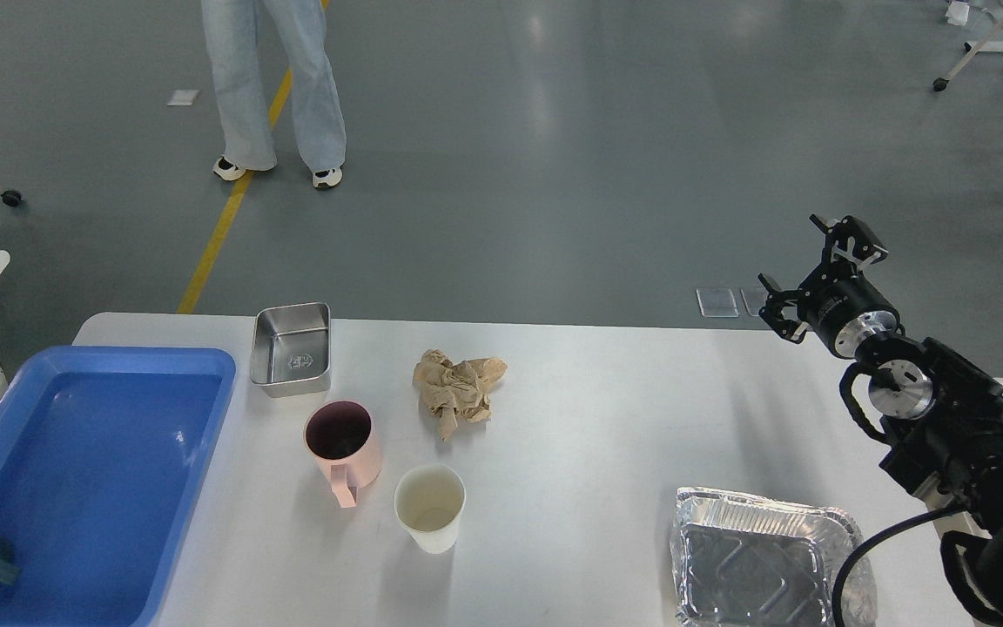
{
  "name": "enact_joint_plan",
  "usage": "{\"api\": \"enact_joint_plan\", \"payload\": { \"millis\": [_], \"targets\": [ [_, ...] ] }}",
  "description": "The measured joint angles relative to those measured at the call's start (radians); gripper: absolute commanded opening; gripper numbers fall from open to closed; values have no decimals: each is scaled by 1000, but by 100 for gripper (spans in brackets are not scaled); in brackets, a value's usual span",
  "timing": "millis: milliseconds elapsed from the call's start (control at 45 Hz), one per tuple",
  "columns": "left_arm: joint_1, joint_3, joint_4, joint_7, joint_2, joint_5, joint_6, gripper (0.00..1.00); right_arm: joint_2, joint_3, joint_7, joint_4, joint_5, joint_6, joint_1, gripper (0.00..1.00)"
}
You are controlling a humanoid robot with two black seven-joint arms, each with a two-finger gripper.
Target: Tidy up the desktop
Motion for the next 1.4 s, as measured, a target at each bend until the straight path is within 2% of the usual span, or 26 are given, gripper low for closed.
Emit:
{"api": "enact_joint_plan", "payload": {
  "millis": [133,245,445,622,800,867,978,1045,1223,1400],
  "targets": [
    [67,155,2,25,79,158,-4,86,1,-7,-1,-1,0,-1,3,100],
    [161,285,-21,16,213,252,-6,86,1,-9,-1,0,-1,-1,3,100],
    [270,360,-115,-55,480,279,-8,86,1,-8,-1,0,-2,-1,1,100],
    [339,348,-197,-54,601,272,-85,86,2,-8,0,0,-1,-1,-3,100],
    [373,244,-205,1,626,272,-194,88,2,-8,0,0,0,3,-5,100],
    [382,200,-206,18,640,273,-216,89,1,-8,1,1,0,4,-7,100],
    [388,162,-215,24,636,274,-223,91,2,-8,1,1,0,5,-9,100],
    [391,143,-235,19,597,274,-210,91,10,-8,2,0,0,4,-9,100],
    [392,86,-266,0,377,288,-145,91,29,-8,2,-2,0,1,-3,100],
    [401,84,-286,-23,336,391,-56,92,28,-8,3,-3,0,0,-1,100]
  ]
}}
